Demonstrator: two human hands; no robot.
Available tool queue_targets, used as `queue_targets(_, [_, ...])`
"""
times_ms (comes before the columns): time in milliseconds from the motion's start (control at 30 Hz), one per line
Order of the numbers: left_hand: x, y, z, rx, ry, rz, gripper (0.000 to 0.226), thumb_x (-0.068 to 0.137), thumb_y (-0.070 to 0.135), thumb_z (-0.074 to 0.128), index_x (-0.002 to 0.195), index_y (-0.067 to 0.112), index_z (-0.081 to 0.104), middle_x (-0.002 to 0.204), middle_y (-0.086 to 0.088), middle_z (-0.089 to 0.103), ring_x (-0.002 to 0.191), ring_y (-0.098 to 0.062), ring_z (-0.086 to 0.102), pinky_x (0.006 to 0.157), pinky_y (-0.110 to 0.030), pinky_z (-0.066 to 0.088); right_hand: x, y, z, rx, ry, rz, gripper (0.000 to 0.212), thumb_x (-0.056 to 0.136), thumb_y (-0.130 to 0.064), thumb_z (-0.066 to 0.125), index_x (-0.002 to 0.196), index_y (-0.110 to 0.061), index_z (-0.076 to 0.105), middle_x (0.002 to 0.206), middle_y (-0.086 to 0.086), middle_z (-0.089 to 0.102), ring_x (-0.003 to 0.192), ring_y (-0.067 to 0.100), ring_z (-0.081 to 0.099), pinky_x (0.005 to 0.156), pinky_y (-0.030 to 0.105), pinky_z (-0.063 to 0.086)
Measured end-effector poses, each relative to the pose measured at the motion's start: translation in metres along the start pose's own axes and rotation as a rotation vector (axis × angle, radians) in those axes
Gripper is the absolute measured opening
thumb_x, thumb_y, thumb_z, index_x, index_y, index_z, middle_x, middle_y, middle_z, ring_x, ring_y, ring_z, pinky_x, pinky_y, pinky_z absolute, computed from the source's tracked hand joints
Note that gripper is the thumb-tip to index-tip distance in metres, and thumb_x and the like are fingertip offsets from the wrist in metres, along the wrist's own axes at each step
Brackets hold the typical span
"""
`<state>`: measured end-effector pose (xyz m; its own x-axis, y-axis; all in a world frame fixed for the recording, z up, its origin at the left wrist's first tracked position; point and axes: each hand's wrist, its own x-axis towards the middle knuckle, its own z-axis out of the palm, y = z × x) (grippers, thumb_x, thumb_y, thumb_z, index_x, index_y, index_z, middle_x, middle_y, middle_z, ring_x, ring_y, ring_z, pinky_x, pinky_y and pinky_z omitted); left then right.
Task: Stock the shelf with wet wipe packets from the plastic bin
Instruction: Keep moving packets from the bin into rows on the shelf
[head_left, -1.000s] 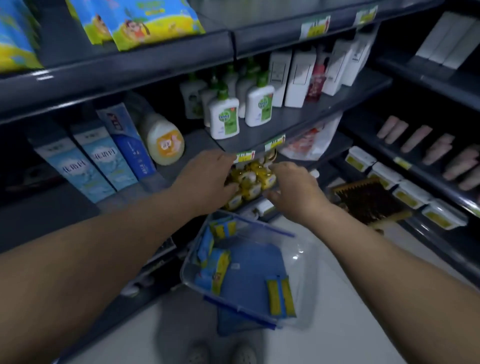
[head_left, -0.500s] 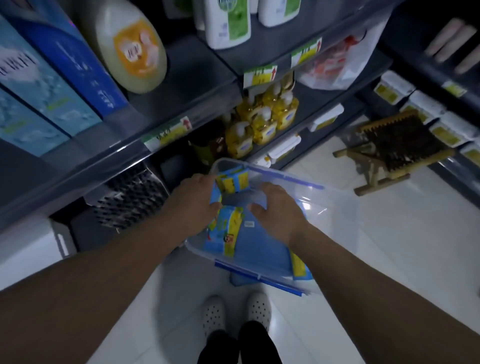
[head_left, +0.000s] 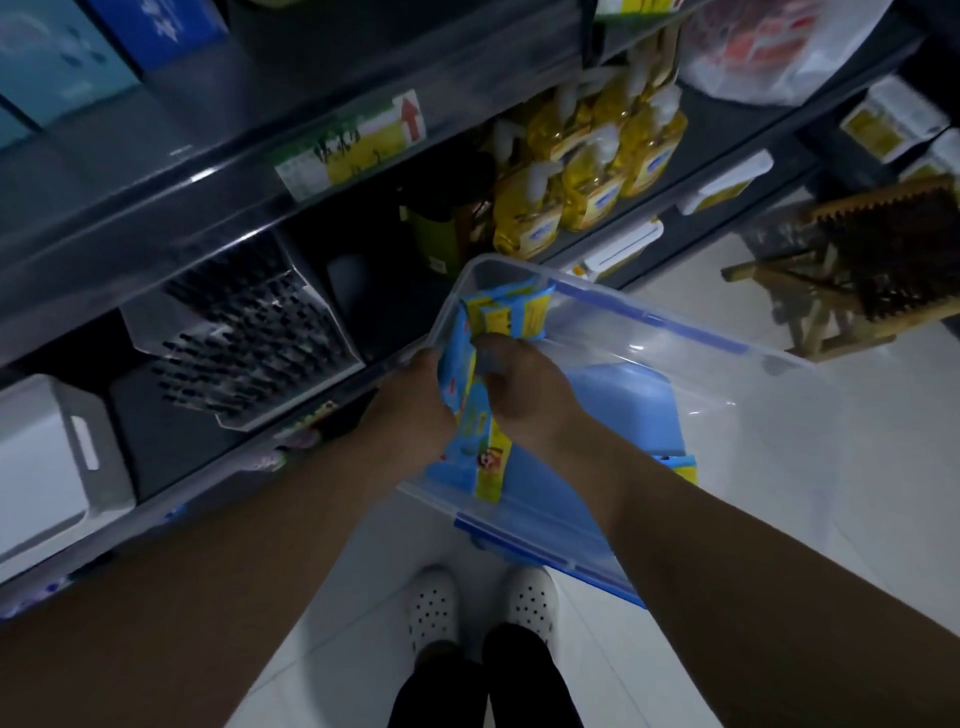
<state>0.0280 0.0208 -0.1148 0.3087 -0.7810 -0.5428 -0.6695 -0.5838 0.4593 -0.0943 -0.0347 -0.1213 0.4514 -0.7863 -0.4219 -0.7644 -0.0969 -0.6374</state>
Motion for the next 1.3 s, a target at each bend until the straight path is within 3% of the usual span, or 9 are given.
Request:
queue_targets(100, [0.011, -0.013, 0.009, -0.159, -0.016, -0.026, 0.028, 0.08, 0.018, 0.064, 0.106, 0.011, 0.055, 0.103, -0.015, 0.066, 0.084, -0.026, 0.066, 0.06, -0.038, 0.058, 0.017, -0.002, 0.016, 0.086, 0.013, 0.085, 0.047, 0.094, -0.023, 0.056, 0.138, -0.01, 0.046, 0.133, 0.015, 0.057, 0.123, 0.029, 0.052, 0.096, 0.03, 0.04])
queue_targets(200, [0.016, -0.016, 0.011, -0.235, -0.042, -0.046, 0.036, 0.084, 0.009, 0.059, 0.119, 0.009, 0.056, 0.109, -0.006, 0.065, 0.079, -0.012, 0.06, 0.059, -0.014, 0.052, 0.026, -0.001, 0.032, 0.241, -0.022, 0.229, 0.046, 0.089, -0.039, 0.063, 0.124, -0.011, 0.055, 0.117, 0.013, 0.064, 0.111, 0.029, 0.06, 0.079, 0.03, 0.044])
queue_targets(333, [0.014, -0.013, 0.008, -0.365, -0.05, -0.056, 0.034, 0.081, 0.009, 0.061, 0.114, 0.017, 0.059, 0.108, -0.013, 0.067, 0.095, -0.027, 0.066, 0.076, -0.046, 0.058, 0.028, 0.011, 0.032, 0.386, 0.003, 0.367, 0.018, 0.08, -0.025, 0.06, 0.094, -0.014, 0.061, 0.099, 0.017, 0.066, 0.097, 0.038, 0.065, 0.08, 0.047, 0.056])
queue_targets(467, [0.008, 0.013, 0.002, -0.092, 0.118, 0.018, 0.041, 0.089, 0.007, 0.05, 0.126, 0.023, 0.049, 0.124, -0.007, 0.059, 0.11, -0.028, 0.057, 0.089, -0.044, 0.052, 0.013, 0.03, 0.005, 0.419, 0.024, 0.368, 0.02, 0.079, -0.002, 0.046, 0.073, -0.018, 0.056, 0.082, 0.016, 0.061, 0.086, 0.037, 0.065, 0.072, 0.057, 0.057])
queue_targets(567, [0.019, 0.037, 0.002, 0.12, 0.151, 0.189, 0.046, 0.096, 0.012, 0.046, 0.14, 0.02, 0.04, 0.141, -0.008, 0.044, 0.128, -0.03, 0.042, 0.101, -0.046, 0.042, 0.0, 0.049, -0.011, 0.355, 0.051, 0.314, 0.013, 0.079, -0.009, 0.046, 0.079, -0.015, 0.057, 0.079, 0.015, 0.059, 0.081, 0.037, 0.064, 0.07, 0.058, 0.056])
queue_targets(900, [0.065, 0.07, 0.048, 0.216, -0.035, 0.141, 0.052, 0.09, 0.024, 0.056, 0.139, 0.017, 0.04, 0.141, -0.011, 0.041, 0.127, -0.034, 0.044, 0.103, -0.045, 0.04, -0.039, 0.127, -0.028, 0.176, 0.159, 0.352, 0.006, 0.09, -0.01, 0.048, 0.091, -0.011, 0.055, 0.075, 0.007, 0.055, 0.073, 0.031, 0.059, 0.065, 0.037, 0.051])
queue_targets(1033, [0.06, 0.068, 0.072, 0.329, -0.122, 0.271, 0.054, 0.084, 0.024, 0.063, 0.135, 0.013, 0.047, 0.139, -0.011, 0.046, 0.128, -0.03, 0.042, 0.101, -0.036, 0.039, -0.048, 0.151, -0.026, 0.207, 0.259, 0.399, 0.008, 0.093, -0.017, 0.049, 0.093, -0.012, 0.055, 0.073, 0.001, 0.054, 0.068, 0.021, 0.056, 0.063, 0.02, 0.05])
queue_targets(1133, [0.065, 0.067, 0.088, 0.355, -0.098, 0.276, 0.065, 0.085, 0.037, 0.066, 0.139, 0.01, 0.04, 0.144, -0.014, 0.039, 0.133, -0.032, 0.034, 0.107, -0.038, 0.032, -0.046, 0.161, -0.021, 0.284, 0.308, 0.443, 0.014, 0.087, -0.028, 0.048, 0.086, -0.015, 0.053, 0.074, 0.003, 0.055, 0.077, 0.034, 0.061, 0.071, 0.051, 0.055])
queue_targets(1300, [0.085, 0.069, 0.097, 0.304, -0.082, -0.081, 0.1, 0.081, 0.06, 0.061, 0.151, 0.009, 0.012, 0.155, -0.014, 0.021, 0.139, -0.036, 0.027, 0.11, -0.046, 0.028, -0.044, 0.169, -0.015, 0.336, 0.32, 0.446, 0.026, 0.079, -0.039, 0.043, 0.087, -0.018, 0.055, 0.083, 0.006, 0.062, 0.08, 0.032, 0.062, 0.072, 0.054, 0.055])
